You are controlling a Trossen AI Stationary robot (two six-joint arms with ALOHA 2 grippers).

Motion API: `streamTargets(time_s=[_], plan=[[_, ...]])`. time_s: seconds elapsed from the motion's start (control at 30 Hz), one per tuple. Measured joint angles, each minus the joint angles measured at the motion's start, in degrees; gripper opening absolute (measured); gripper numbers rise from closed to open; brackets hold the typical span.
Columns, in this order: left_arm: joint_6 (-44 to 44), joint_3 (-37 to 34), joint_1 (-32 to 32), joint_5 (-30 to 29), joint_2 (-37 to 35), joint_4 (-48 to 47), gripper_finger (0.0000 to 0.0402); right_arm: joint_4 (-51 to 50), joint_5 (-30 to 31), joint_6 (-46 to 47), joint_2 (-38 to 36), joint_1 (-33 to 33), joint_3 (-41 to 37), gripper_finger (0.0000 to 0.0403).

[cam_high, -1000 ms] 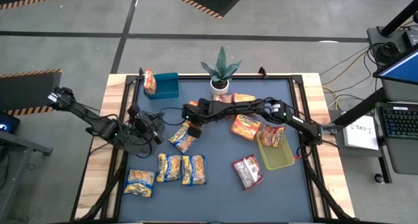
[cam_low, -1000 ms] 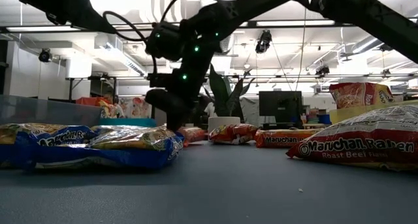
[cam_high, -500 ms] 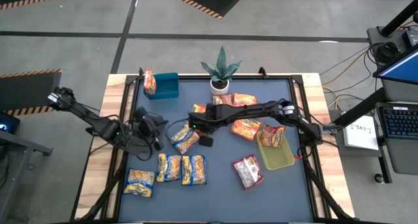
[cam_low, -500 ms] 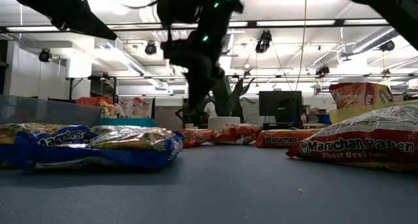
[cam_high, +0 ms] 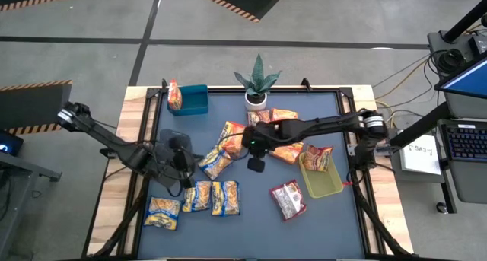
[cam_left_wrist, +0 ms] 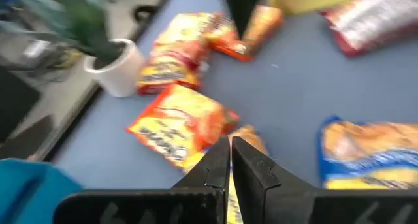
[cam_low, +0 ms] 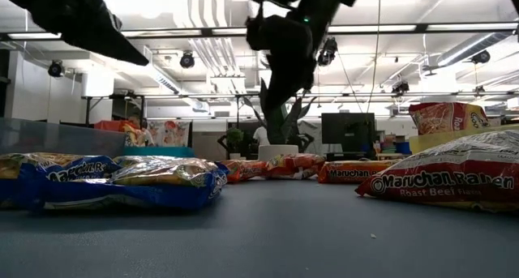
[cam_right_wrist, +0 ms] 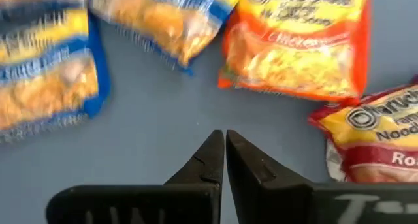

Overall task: Sort Maruchan noodles
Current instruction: Put the blue noodle pack into the black bin

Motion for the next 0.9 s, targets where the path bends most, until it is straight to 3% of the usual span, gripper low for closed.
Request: streamTargets(time_s=[0.27, 0.53, 0.9], plan=[[0.0, 5.8, 0.1, 3.5, 7.9, 0.1, 0.0, 15.9, -1.1, 8.2, -6.3, 0.0, -11.8, 0.0009], [-7.2, 9.0, 0.1, 8.9, 15.9, -2.8, 0.0, 16.7, -2.9, 9.4, -6.6, 0.0, -14.0, 0.0015], [-11.5, 9.4, 0.4, 12.3, 23.1, -4.4, 0.0, 17.5, -2.2, 2.0, -6.6, 0.3, -16.0, 0.0057]])
